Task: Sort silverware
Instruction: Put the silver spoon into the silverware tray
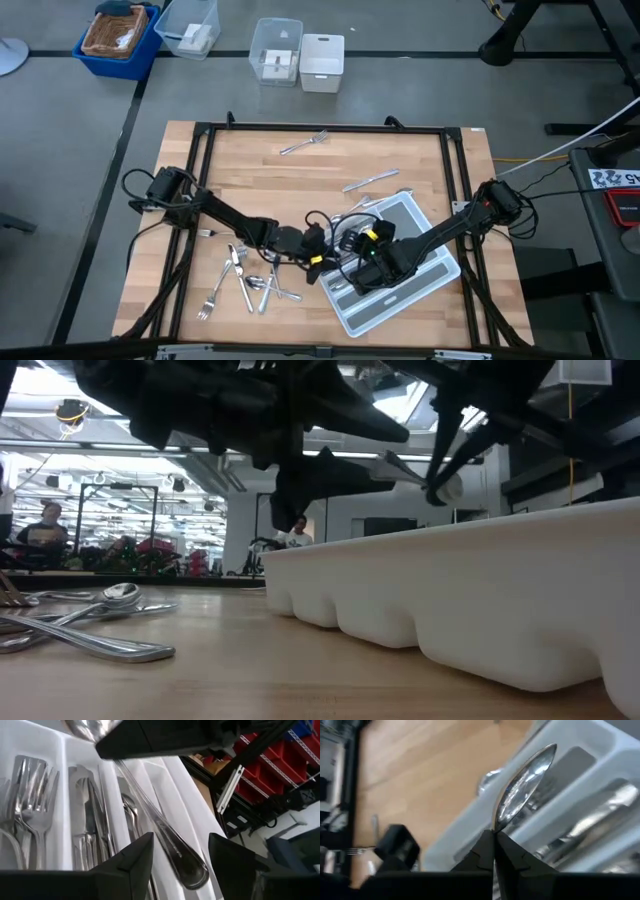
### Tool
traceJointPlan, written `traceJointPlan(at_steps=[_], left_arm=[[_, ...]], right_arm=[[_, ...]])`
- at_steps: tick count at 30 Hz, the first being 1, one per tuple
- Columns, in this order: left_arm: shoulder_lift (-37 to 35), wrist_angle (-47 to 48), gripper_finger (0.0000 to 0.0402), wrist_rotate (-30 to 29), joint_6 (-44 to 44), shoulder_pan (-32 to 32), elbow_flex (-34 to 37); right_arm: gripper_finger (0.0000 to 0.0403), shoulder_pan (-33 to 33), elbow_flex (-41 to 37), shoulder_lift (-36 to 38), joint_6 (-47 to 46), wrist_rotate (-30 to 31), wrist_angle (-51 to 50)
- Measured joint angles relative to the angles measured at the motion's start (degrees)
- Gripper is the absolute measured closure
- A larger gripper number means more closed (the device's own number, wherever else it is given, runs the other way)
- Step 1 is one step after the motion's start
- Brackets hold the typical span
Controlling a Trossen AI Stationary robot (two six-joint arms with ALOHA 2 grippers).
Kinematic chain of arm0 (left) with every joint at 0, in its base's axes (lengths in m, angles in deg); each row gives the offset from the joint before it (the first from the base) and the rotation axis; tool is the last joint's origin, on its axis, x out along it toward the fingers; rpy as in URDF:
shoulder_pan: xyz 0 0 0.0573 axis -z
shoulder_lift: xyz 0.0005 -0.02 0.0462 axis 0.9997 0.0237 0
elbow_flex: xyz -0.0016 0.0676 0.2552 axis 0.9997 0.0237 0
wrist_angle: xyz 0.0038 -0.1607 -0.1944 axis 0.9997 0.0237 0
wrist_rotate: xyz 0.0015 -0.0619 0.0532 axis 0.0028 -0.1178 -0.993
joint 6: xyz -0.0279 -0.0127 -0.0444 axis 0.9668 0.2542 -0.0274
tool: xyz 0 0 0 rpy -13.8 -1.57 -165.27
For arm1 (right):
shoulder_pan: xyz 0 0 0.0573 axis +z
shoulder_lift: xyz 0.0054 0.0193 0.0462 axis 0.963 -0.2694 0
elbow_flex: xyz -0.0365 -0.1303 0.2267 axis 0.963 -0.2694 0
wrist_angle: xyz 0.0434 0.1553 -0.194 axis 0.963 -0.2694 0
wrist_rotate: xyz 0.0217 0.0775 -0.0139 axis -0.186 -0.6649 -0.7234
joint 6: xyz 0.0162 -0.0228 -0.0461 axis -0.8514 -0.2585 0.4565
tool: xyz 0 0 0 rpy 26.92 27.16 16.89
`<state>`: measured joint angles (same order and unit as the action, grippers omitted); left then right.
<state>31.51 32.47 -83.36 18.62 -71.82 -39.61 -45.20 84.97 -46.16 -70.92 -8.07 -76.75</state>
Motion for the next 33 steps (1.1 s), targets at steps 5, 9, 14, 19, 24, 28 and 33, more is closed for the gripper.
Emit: traceJointPlan(at_steps=[5, 9, 14, 19, 24, 28, 33], left_arm=[[0.00, -0.02, 0.0222, 0.00, 0.06, 0.02, 0.00], [0.00, -0.03, 0.0222, 0.16, 0.01, 0.02, 0.00], [0.00, -0.04, 0.0225, 0.26, -0.30, 0.02, 0.00], [0.00, 0.58, 0.0264, 1.61, -2.78, -0.01, 0.02], [0.11, 2.01, 0.0312, 2.74, -1.89, -0.09, 0.15], [0.17, 4.17, 0.0337, 2.55, -1.51, -0.27, 0.17], [0.04, 6.77, 0.0347, 3.15, 0.24, -0.68, 0.15]], right_arm=[[0.0398, 0.06, 0.00, 0.00, 0.39, 3.54, 1.57], [0.0398, 0.06, -0.02, 0.00, 1.71, 5.17, 3.30], [0.0398, 0.07, -0.02, 0.00, 1.95, 5.39, 4.02], [0.0398, 0.11, -0.02, 0.02, 4.33, 5.43, 4.35], [0.0398, 0.24, -0.02, 0.09, 5.17, 5.52, 4.44], [0.0398, 0.24, 0.00, 0.11, 6.43, 5.03, 4.85], [0.0398, 0.17, 0.00, 0.07, 7.93, 3.60, 5.96]])
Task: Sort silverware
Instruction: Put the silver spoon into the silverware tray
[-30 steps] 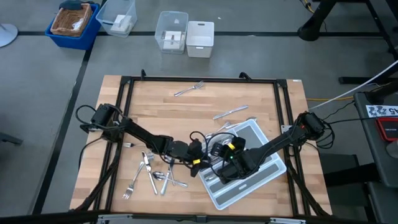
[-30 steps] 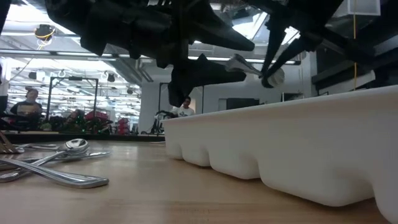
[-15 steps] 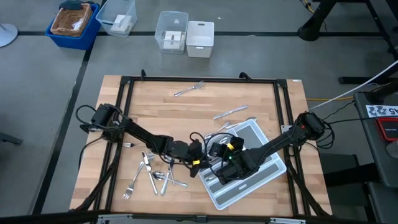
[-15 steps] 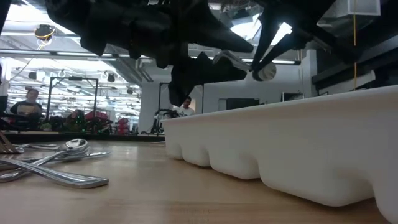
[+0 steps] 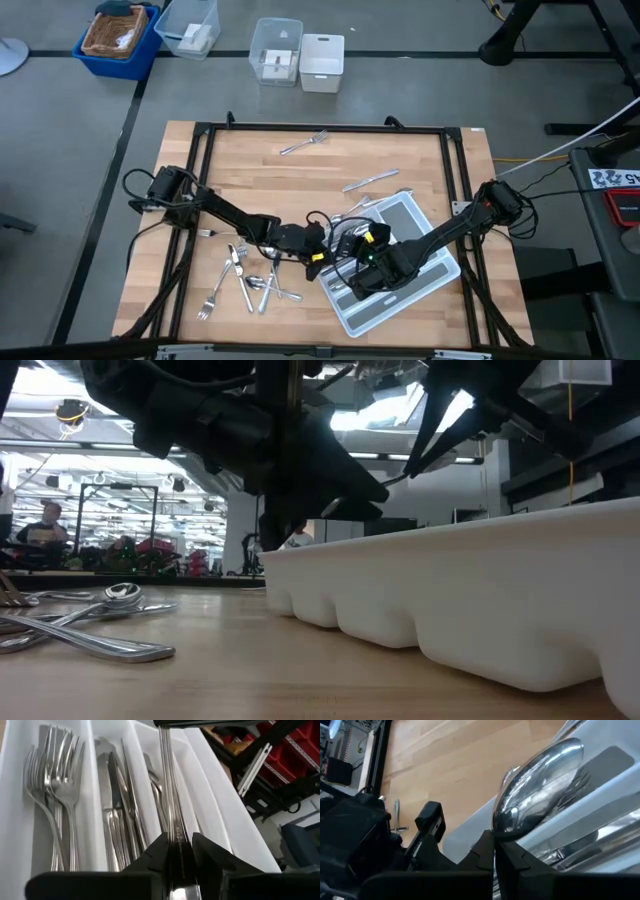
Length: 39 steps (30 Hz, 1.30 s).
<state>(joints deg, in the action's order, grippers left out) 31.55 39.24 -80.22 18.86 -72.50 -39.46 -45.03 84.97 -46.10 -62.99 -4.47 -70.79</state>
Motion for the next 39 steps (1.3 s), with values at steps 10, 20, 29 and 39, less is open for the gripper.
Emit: traceJointPlan(at_steps=[10, 20, 29, 39], left_arm=[[0.00, 1.84, 0.0348, 1.00, 2.59, -0.26, -0.02], [-0.13, 4.01, 0.0344, 0.42, -2.64, 1.18, -0.21], [-0.15, 4.56, 0.0353, 0.31, -3.67, 2.40, -0.22], [-0.13, 1.64, 0.0351, -0.15, -3.28, 2.40, -0.55]], right_arm=[[0.0398, 0.07, 0.02, 0.02, 1.15, -10.09, 1.34], [0.0398, 3.72, -0.07, -0.13, 1.55, -20.14, 3.96], [0.0398, 6.28, -0.07, -0.11, 1.53, -26.74, 3.92], [0.0398, 9.86, -0.06, 4.05, 2.25, -16.48, 3.77]])
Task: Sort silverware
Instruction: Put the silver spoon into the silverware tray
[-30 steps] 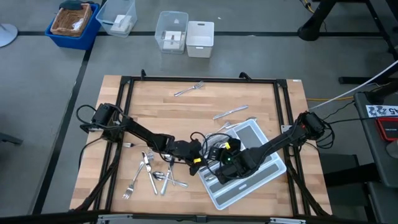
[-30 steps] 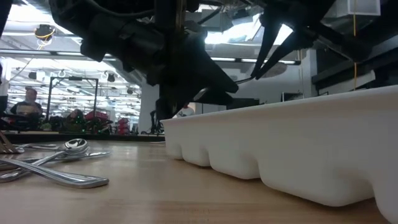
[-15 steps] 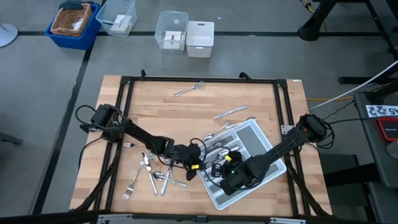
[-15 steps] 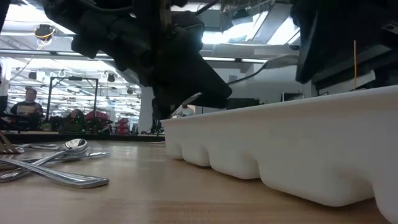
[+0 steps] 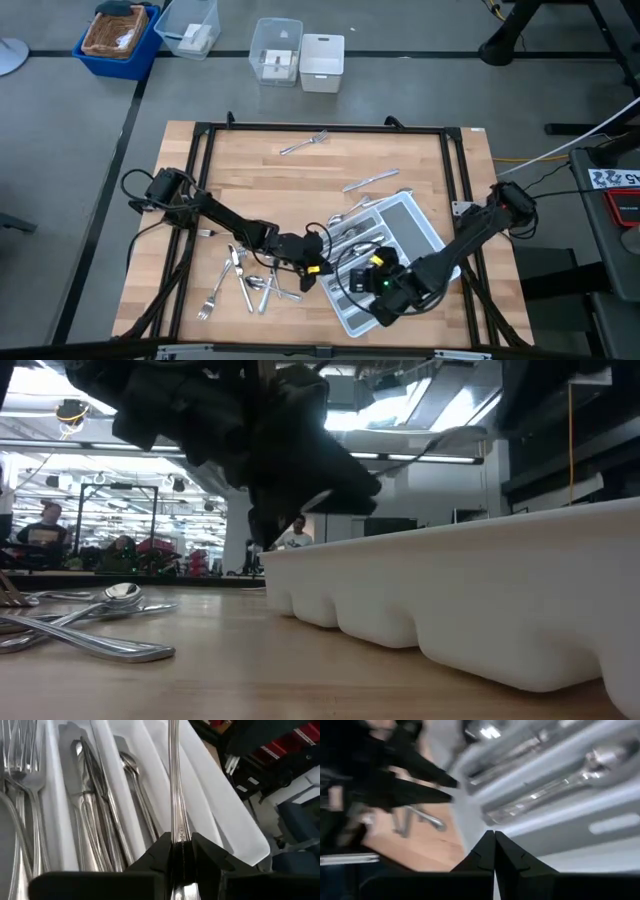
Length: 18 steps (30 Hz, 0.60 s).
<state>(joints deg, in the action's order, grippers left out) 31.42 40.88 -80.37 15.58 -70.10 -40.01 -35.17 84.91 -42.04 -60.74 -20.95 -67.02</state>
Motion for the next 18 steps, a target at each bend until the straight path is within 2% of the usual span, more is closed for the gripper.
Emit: traceJointPlan(at_steps=[6, 12, 18], left_arm=[[2.42, -0.80, 0.0348, -0.62, -1.13, 0.01, -5.16], [9.47, -0.58, 0.0347, -0.63, -1.66, 0.25, -12.61], [15.05, -0.07, 0.0347, -0.64, -1.43, 0.15, -15.26]], right_arm=[[0.0398, 0.59, 0.02, 4.94, 6.01, 8.72, -0.48], [0.0398, 0.52, 0.10, 9.61, 13.73, 14.04, -1.97], [0.0398, 0.52, 0.10, 13.50, 21.09, 16.39, -2.84]])
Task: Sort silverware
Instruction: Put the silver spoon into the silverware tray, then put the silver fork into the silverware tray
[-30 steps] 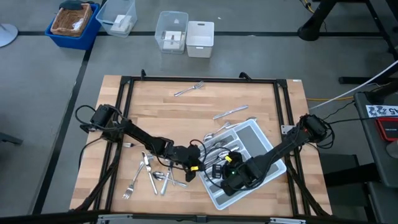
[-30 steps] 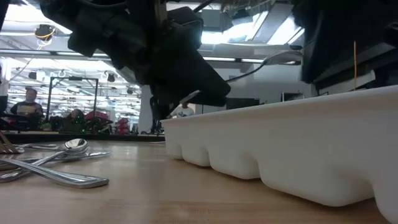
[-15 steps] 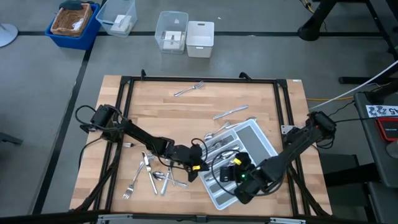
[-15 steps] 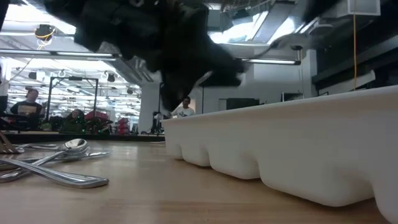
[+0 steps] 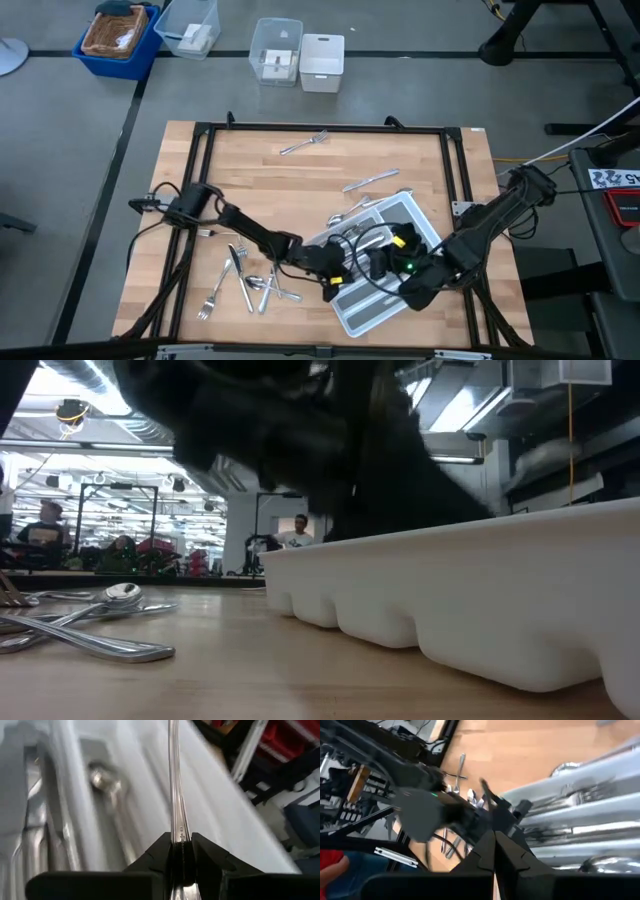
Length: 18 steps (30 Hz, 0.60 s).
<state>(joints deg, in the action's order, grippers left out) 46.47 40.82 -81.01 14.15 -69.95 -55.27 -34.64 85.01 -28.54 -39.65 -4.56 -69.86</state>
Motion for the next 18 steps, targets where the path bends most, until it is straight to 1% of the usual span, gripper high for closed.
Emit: traceJointPlan(at_steps=[8, 14, 18], left_arm=[[1.82, 2.53, 0.0342, -1.54, -0.84, -0.05, -0.28], [1.84, 2.82, 0.0310, -2.30, 0.58, -0.33, -0.32], [1.84, 2.65, 0.0292, -2.33, 0.76, -0.31, -0.32]], right_arm=[[0.0397, 0.00, 0.00, 3.42, 9.88, 1.00, -0.64], [0.0397, 0.00, 0.00, 4.37, 14.01, 1.00, -2.42], [0.0397, 0.00, -0.02, 4.34, 14.34, 0.17, -4.80]])
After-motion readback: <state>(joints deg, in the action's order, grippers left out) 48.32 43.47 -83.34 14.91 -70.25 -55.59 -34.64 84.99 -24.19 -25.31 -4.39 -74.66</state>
